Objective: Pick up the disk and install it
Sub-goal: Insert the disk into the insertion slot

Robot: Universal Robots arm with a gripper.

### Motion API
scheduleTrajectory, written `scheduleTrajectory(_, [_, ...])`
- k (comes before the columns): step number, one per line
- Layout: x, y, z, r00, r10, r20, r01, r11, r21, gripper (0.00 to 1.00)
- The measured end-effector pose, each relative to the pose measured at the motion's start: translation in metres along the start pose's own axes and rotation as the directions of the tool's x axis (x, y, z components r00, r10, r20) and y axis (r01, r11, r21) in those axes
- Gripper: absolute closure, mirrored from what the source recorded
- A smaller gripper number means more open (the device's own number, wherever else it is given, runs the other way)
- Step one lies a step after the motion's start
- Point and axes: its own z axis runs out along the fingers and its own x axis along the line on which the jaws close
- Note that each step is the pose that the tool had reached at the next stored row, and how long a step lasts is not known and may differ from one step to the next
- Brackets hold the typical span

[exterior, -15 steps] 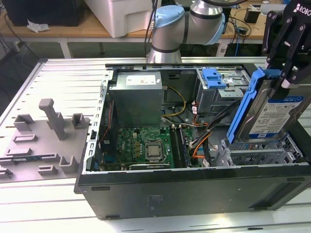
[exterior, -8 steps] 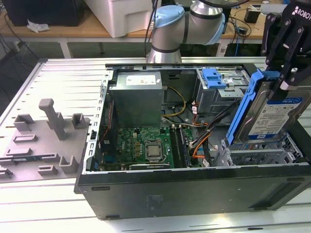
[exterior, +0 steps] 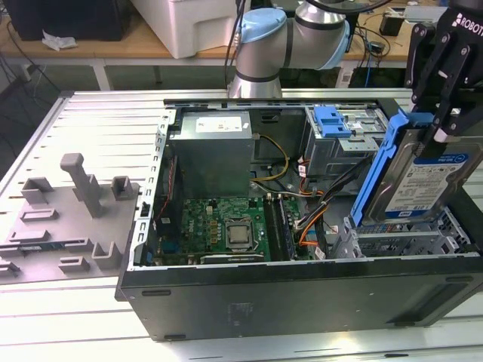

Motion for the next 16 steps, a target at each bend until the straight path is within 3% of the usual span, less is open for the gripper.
scheduleTrajectory(16, [0.0013, 0.0001, 0.0079, 1.0000, 0.001, -0.0002, -0.001, 1.0000, 0.0000, 0.64])
